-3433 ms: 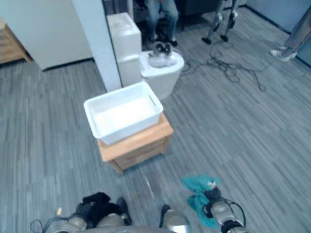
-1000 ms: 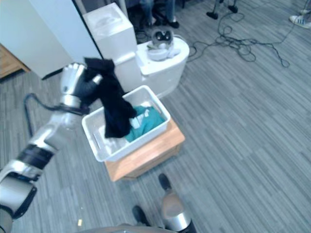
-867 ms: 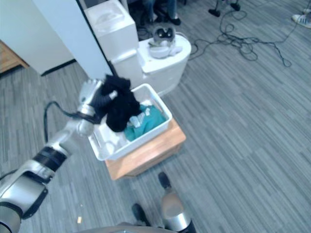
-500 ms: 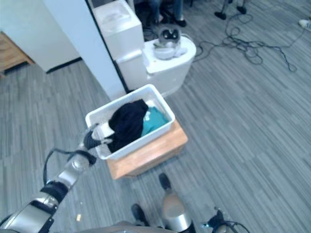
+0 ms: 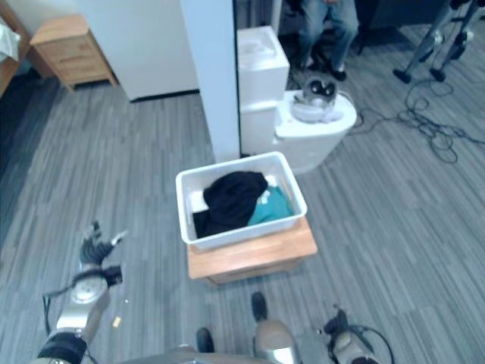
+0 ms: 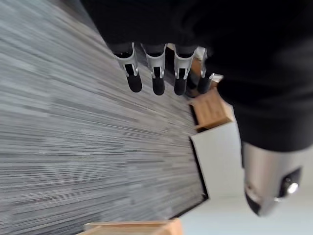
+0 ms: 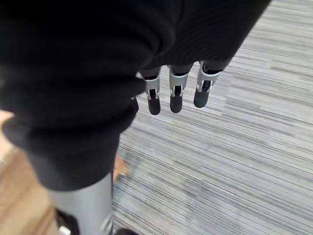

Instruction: Tidy up the quilt and then pick up the clothes from the bed and put them into the laundry hamper.

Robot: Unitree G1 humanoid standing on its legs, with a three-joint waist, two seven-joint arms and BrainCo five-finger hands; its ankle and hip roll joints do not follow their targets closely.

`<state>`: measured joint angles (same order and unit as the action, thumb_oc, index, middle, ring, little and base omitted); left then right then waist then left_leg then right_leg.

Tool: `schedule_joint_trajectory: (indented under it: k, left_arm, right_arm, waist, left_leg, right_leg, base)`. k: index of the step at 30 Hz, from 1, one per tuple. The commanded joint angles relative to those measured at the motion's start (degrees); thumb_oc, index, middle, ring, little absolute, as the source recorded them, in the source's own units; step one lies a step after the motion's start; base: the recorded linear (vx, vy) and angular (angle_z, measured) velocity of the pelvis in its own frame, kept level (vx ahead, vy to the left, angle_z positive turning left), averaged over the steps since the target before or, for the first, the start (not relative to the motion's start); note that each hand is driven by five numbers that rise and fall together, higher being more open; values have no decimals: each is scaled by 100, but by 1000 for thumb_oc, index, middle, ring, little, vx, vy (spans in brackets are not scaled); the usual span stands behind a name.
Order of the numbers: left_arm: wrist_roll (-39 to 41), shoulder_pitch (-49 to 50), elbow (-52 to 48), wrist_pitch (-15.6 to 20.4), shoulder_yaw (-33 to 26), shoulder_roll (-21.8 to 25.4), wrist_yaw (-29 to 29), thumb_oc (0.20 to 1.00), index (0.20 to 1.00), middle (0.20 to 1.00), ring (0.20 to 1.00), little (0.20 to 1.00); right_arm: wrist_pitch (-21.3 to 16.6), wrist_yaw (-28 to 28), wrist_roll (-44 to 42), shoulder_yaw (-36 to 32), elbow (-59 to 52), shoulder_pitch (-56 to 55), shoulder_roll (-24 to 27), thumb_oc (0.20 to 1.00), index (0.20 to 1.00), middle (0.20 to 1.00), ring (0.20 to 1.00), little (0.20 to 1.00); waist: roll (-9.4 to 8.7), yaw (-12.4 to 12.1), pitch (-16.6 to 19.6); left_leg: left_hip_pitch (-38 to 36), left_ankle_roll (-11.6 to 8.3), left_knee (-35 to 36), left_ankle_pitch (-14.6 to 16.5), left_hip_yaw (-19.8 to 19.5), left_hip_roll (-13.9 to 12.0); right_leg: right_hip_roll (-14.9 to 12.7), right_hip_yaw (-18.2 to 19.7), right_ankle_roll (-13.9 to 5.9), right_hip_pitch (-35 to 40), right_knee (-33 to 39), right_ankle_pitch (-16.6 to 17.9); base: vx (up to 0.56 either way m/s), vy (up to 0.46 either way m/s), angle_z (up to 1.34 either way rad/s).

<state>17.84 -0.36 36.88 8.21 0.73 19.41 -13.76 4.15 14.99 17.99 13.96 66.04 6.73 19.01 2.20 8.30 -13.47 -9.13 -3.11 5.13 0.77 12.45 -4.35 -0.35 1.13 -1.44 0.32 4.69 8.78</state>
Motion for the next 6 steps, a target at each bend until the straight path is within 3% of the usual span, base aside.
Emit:
schedule_joint_trajectory:
  k: [1,6]
  left_arm:
    - [0,-173,1034,-111,390,-188,162,1000,1000,1000,1000,1000]
    - [-1072,-155,3173,-528,640,-458,398,1000,1000,1000,1000,1000]
  right_arm:
    - [19,148,-35,190,275,408,-47,1000,1000,1000,1000,1000]
    - [-167,76,49,824,66,1099,-212,1000,1000,1000,1000,1000]
  waist:
    - [-138,9,315]
    - [-194,-142,411]
  left_leg:
    - [-45,-237,-13,169,161,-187]
    - [-34,-218,-13,185,104,-160]
  right_leg:
    - [-392,293,-630,290,-41,-974]
    - [-421,253,-625,308,-47,-961]
  base:
    - [-21,42,7]
    - [-15,44,7]
